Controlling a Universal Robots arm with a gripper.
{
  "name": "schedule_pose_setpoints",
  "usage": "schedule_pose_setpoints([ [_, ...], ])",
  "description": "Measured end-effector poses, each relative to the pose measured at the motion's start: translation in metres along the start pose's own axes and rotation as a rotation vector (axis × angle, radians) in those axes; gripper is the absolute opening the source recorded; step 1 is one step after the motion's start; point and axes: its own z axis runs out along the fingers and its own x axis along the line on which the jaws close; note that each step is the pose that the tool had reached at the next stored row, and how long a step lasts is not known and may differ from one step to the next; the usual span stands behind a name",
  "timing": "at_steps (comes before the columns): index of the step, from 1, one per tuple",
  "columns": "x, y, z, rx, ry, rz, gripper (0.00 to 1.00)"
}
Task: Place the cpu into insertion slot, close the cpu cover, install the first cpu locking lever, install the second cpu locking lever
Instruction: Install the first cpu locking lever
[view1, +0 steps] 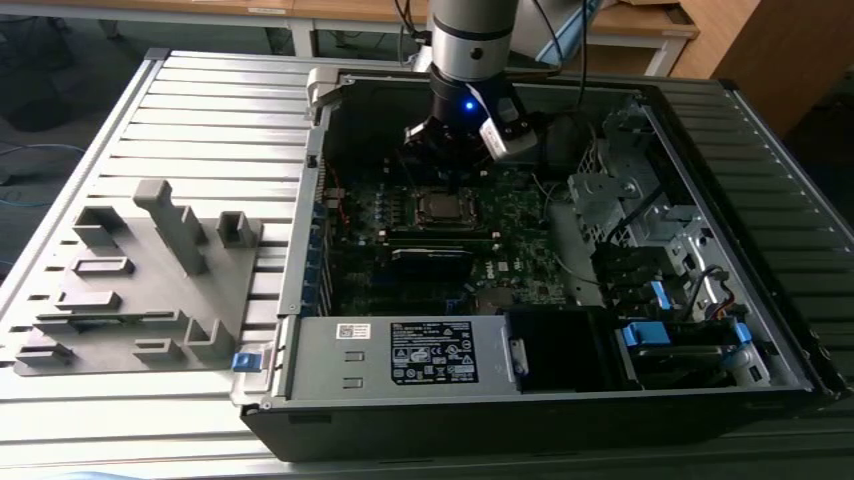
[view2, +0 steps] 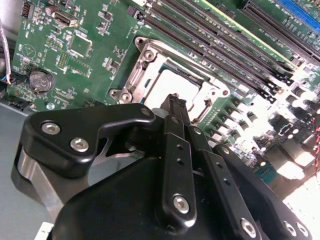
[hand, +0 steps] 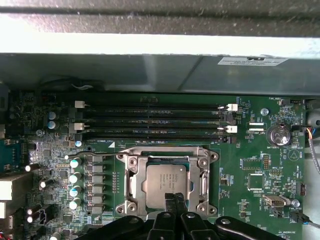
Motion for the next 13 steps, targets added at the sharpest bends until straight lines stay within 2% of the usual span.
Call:
schedule_pose_setpoints([
  [9, 0.0003, 0.0000, -0.0001, 0.0001, 0.0000, 0.000, 0.11],
  [11, 0.0033, -0.0001, -0.0002, 0.0003, 0.0001, 0.000, 0.11],
  [13, 0.0099, 0.0000, -0.0003, 0.0000, -0.0003, 0.000, 0.11],
])
